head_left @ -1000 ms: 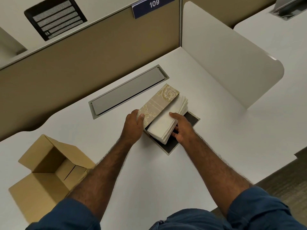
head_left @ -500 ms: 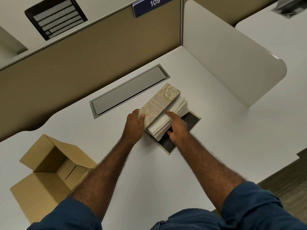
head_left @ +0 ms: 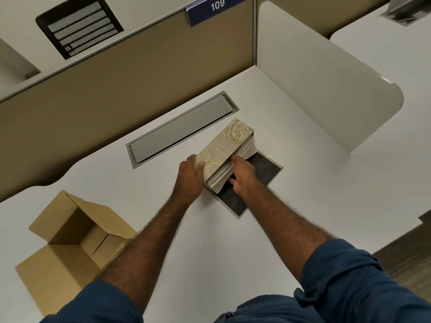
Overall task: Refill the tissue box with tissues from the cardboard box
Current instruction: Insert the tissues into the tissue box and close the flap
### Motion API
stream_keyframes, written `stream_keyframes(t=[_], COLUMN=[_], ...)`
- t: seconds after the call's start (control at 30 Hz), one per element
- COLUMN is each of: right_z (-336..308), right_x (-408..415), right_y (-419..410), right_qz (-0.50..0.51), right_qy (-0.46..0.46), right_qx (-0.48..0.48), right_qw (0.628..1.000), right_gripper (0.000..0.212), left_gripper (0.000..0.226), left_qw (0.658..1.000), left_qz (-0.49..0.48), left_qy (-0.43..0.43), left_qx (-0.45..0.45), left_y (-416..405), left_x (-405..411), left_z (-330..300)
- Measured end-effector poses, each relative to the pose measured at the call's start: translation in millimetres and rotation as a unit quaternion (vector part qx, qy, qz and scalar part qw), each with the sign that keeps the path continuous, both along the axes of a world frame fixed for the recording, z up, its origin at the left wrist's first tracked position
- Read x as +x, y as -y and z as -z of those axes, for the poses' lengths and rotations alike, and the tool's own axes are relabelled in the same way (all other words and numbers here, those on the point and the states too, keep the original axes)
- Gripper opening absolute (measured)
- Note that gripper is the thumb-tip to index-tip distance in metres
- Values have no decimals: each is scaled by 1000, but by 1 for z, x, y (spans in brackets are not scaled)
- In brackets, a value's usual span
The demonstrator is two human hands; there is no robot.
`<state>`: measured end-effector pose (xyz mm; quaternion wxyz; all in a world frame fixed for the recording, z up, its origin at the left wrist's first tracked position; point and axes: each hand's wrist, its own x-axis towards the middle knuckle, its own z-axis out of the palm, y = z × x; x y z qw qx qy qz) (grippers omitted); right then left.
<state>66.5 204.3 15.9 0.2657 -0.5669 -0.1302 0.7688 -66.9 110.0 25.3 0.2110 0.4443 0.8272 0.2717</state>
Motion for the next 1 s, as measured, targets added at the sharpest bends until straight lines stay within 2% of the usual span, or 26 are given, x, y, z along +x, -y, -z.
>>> stream_keyframes(t=[0.23, 0.3, 0.43, 0.53, 0.57, 0.67, 0.77, 0.9, 1.0], right_z=[5, 9, 13, 17, 18, 23, 29, 36, 39], right_x=[3, 3, 5, 8, 11, 22, 37, 50, 53], right_y=[-4, -6, -12, -11, -10, -6, -1, 5, 7], right_qz=[-20, -32, -75, -94, -96, -86, -73, -50, -53], right_qy=[-12, 9, 90, 149, 152, 107, 64, 13, 5], right_qx=[17, 27, 66, 97, 101, 100, 101, 100, 111], right_qw=[1000, 999, 991, 980, 979, 985, 990, 994, 992], right_gripper=[36, 39, 27, 52, 53, 44, 54, 57, 37], left_gripper=[39, 39, 38, 38, 38, 40, 42, 44, 43], left_qw=[1000, 1000, 1000, 1000, 1000, 1000, 1000, 998, 996], left_qz=[-2, -3, 3, 5, 6, 3, -4, -3, 11], left_qy=[-1, 0, -1, -3, -5, -8, -16, -25, -21], left_qx=[4, 0, 1, 2, 2, 1, 11, 56, 85], left_y=[0, 0, 1, 1, 1, 2, 6, 17, 26], left_x=[2, 2, 2, 2, 2, 5, 12, 28, 42], left_z=[-1, -2, -5, -5, -5, -5, -5, -6, -3])
